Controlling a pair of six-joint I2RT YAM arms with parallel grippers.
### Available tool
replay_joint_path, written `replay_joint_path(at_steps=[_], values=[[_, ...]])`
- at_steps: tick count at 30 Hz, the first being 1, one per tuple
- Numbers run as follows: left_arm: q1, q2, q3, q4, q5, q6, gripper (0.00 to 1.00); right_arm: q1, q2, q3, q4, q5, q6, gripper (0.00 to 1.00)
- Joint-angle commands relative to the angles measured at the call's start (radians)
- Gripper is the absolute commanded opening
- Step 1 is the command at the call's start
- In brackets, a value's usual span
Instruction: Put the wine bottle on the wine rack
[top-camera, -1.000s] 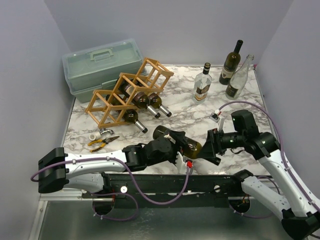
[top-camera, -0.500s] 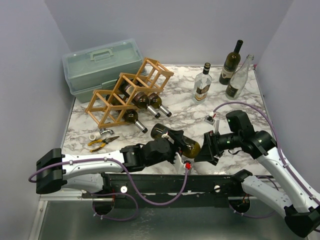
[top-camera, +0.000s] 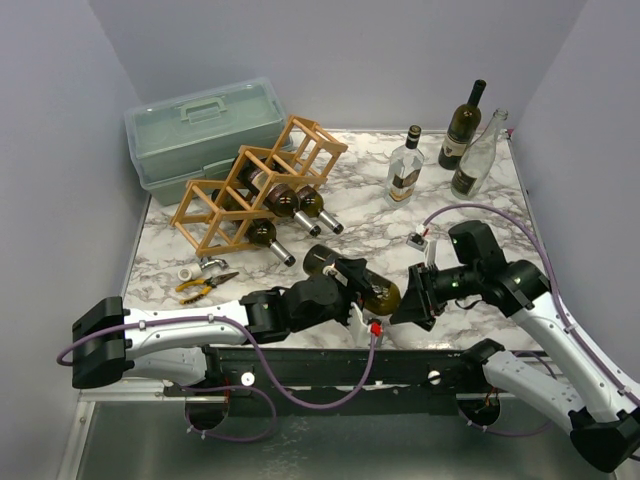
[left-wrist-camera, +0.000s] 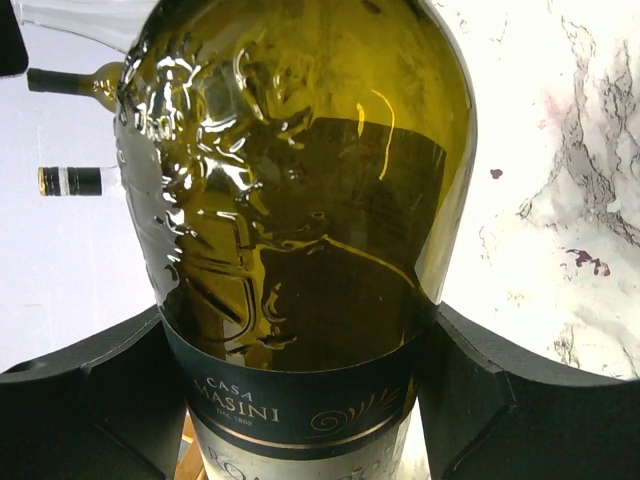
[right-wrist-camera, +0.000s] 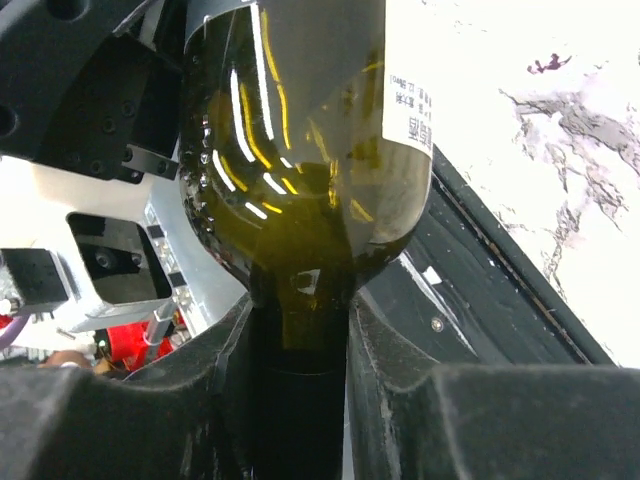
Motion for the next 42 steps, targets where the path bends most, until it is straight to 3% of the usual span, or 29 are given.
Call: replay_joint_path(at_steps=[1, 3, 5, 8, 9, 10, 28, 33, 37, 40, 42], values=[[0.006, -0.027, 0.009, 0.114, -0.011, -0.006, 0.0, 0.007, 0.009, 0.008, 0.007, -0.058, -0.014, 0.24], [0.007, -0.028, 0.007, 0.114, -0.001, -0.006, 0.0, 0.006, 0.015, 0.01, 0.01, -0.046, -0.015, 0.03], [0.006, -0.033, 0.004, 0.114, 0.017, -0.02, 0.04, 0.006, 0.017, 0.024, 0.003, -0.003, -0.014, 0.0], [0.007, -0.044, -0.002, 0.118, 0.05, -0.049, 0.47, 0.007, 0.001, 0.048, 0.001, 0.075, 0.009, 0.0], [0.006, -0.047, -0.005, 0.12, 0.063, -0.06, 0.76, 0.006, -0.007, 0.054, -0.004, 0.103, 0.019, 0.0], [0.006, -0.047, -0.005, 0.119, 0.073, -0.066, 0.98, 0.006, -0.019, 0.063, -0.008, 0.128, 0.029, 0.0], [0.039, -0.174, 0.078, 0.124, 0.19, -0.29, 0.99, 0.006, -0.173, 0.263, -0.227, 0.523, 0.197, 0.0], [0.083, -0.226, 0.103, 0.189, 0.2, -0.392, 0.99, 0.006, -0.17, 0.261, -0.142, 0.618, 0.233, 0.0], [0.143, -0.24, 0.129, 0.285, 0.05, -0.483, 0.99, 0.007, -0.104, 0.235, -0.054, 0.673, 0.189, 0.0], [0.28, -0.203, 0.205, 0.284, -0.084, -0.707, 0.99, 0.006, -0.023, 0.21, 0.072, 0.691, 0.153, 0.0], [0.379, -0.168, 0.271, 0.203, -0.102, -0.829, 0.98, 0.006, 0.031, 0.19, 0.182, 0.665, 0.152, 0.0]])
